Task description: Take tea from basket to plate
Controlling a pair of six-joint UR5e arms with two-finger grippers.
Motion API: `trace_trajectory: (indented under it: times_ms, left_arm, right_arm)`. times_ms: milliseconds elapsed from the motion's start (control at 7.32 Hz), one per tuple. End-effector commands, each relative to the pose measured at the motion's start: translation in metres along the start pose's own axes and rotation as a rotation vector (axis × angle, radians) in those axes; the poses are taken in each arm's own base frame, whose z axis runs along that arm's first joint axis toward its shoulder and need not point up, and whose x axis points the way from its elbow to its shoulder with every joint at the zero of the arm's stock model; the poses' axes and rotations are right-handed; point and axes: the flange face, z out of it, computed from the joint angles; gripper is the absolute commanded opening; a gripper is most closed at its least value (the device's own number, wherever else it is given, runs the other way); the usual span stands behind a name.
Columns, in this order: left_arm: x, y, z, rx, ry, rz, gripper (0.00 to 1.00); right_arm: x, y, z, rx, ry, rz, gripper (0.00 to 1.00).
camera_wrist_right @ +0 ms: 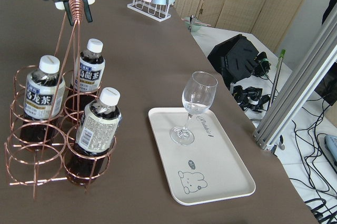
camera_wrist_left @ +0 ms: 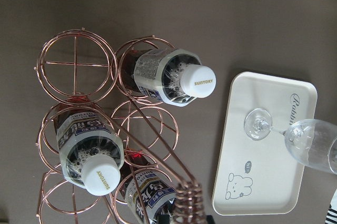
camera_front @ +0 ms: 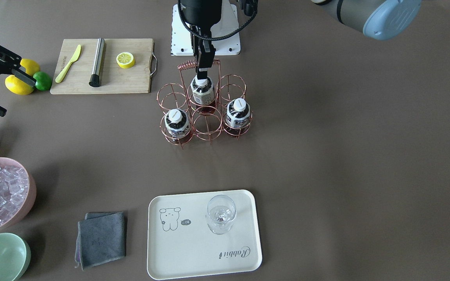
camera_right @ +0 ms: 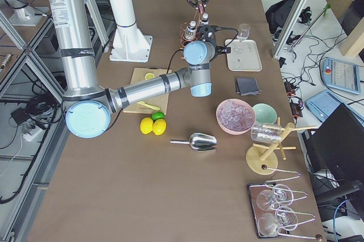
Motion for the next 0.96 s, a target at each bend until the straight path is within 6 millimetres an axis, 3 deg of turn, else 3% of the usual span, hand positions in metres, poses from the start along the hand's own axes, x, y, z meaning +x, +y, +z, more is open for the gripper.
trace_trajectory:
  times_ms: [0, 273, 410, 546, 820]
  left_arm:
    - [-0.001, -0.003, -0.003, -0.010, 0.008, 0.000, 0.00]
    - [-0.013, -0.003, 0.010, 0.007, -0.010, 0.010, 0.00]
    - [-0.019, -0.003, 0.015, 0.014, -0.018, 0.016, 0.00]
    - [-0.019, -0.003, 0.011, 0.006, -0.015, 0.017, 0.00]
    - [-0.019, -0.004, 0.006, -0.003, -0.014, 0.016, 0.00]
  right_arm:
    - [-0.005, -0.037, 0.035, 0.063, -0.045, 0.256, 1.00]
    - [-0.048, -0.005, 0.085, 0.247, -0.077, 0.427, 1.00]
    - [-0.064, 0.001, 0.100, 0.285, -0.085, 0.440, 1.00]
    - [-0.073, -0.002, 0.107, 0.304, -0.093, 0.444, 1.00]
    - [-0.076, -0.031, 0.124, 0.361, -0.107, 0.437, 1.00]
